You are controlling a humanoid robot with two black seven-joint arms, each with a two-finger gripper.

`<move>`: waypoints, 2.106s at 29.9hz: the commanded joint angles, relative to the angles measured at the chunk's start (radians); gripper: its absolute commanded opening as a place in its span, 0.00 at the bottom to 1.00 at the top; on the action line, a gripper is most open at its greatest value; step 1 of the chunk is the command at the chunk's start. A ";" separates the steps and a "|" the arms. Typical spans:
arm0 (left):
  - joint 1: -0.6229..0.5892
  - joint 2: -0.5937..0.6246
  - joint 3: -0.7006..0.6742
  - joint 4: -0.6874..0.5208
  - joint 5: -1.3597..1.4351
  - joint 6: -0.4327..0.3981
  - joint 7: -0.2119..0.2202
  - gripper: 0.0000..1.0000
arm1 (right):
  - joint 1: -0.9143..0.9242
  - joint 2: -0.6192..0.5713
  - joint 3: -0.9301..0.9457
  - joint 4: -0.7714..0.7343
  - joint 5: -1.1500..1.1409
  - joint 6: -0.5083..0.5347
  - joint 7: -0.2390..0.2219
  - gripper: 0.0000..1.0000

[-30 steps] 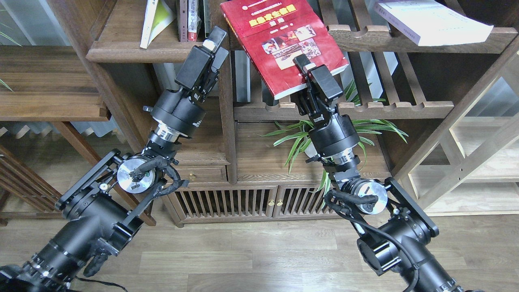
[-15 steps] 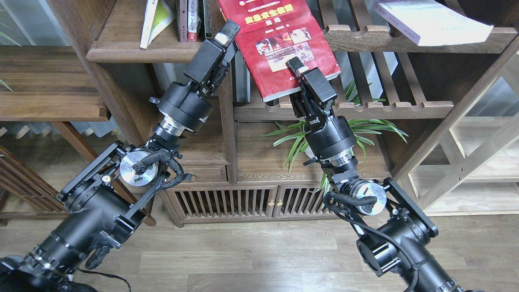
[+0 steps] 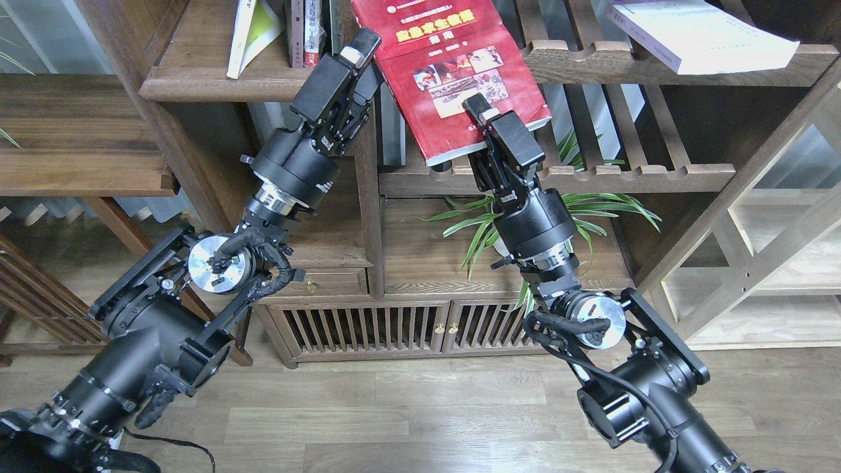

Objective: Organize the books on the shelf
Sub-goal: 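Hold the red book with both grippers and lower it toward the middle shelf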

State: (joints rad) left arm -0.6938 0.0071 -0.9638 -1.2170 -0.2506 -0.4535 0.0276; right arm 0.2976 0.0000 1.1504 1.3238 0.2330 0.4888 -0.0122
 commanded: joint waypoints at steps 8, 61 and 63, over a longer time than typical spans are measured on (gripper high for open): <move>-0.010 0.001 -0.009 0.005 -0.002 0.033 0.103 0.87 | 0.003 0.000 -0.017 0.000 -0.006 0.000 -0.006 0.05; -0.113 -0.004 -0.058 0.100 -0.079 0.073 0.310 0.53 | 0.003 0.000 -0.040 0.000 -0.021 0.000 -0.018 0.05; -0.113 -0.004 -0.058 0.097 -0.082 0.070 0.310 0.49 | 0.003 0.000 -0.040 0.000 -0.021 0.000 -0.018 0.05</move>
State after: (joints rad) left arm -0.8084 0.0027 -1.0210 -1.1159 -0.3285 -0.3789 0.3375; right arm 0.3008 0.0000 1.1104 1.3238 0.2115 0.4887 -0.0310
